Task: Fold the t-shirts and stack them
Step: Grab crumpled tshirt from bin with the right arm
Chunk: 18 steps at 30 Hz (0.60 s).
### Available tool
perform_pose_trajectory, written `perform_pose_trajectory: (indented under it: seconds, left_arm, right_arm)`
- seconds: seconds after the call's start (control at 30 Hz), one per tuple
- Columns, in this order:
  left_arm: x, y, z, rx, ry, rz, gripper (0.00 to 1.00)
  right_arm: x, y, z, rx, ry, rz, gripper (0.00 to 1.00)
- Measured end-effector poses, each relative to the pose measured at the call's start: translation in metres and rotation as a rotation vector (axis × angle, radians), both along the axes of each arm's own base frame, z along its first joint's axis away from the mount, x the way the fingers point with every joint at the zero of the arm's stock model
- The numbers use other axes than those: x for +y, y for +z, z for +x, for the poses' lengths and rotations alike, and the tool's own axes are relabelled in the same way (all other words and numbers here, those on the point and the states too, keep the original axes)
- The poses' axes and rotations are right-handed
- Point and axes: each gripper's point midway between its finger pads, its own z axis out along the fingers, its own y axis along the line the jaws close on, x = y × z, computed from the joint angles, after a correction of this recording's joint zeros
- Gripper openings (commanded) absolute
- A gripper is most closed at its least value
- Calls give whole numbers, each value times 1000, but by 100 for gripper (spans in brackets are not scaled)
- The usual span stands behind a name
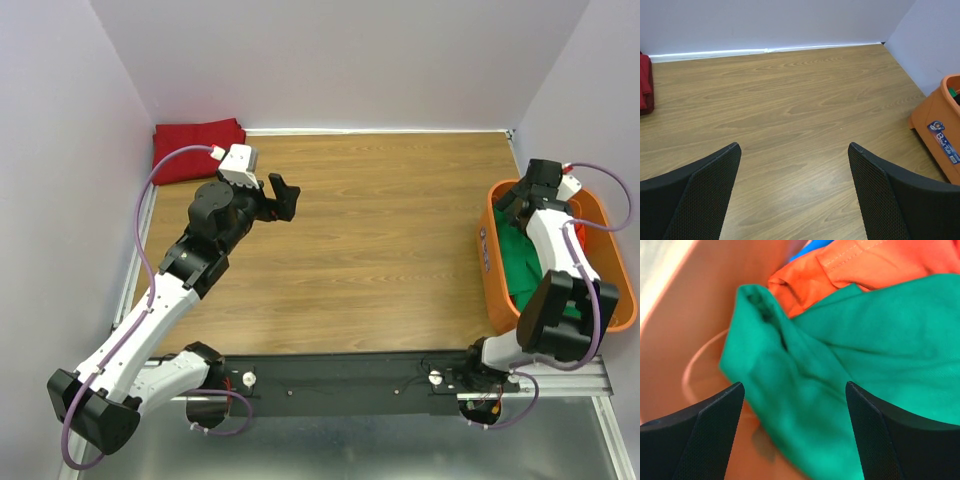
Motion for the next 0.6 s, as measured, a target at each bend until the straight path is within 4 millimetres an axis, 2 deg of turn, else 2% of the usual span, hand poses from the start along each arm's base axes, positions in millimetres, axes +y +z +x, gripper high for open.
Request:
perform_pose_trajectory:
  seconds: [0.1,0.2,0.23,0.27,0.33,0.4,0.47,0.57,0.6]
  left_arm:
    - [0,-2,0,4,0,3,95]
    - [0,-2,0,4,0,3,95]
    - [0,-2,0,4,0,3,95]
    - [0,-2,0,4,0,3,95]
    - [0,-2,0,4,0,3,95]
    - [0,-2,0,4,0,3,95]
    - [0,-3,0,4,0,3,95]
    - [0,-3,0,4,0,3,95]
    - [0,-3,0,4,0,3,95]
  right_arm:
    - [-7,-14,5,20,-14,6,80]
    - [-14,-21,9,18,-31,10,62]
    - [-15,-22,11,13,-35,14,53]
    - [-16,-22,12,5,-37,16,32]
    - [-16,-19,15,-15,-37,21,10]
    - [-14,-14,16,-34,-34,24,3]
    - [-12,-1,16,-72,-30,24,1]
    - [-10,34,14,-147,-22,8,1]
    - [-9,58,15,-194,-18,-4,1]
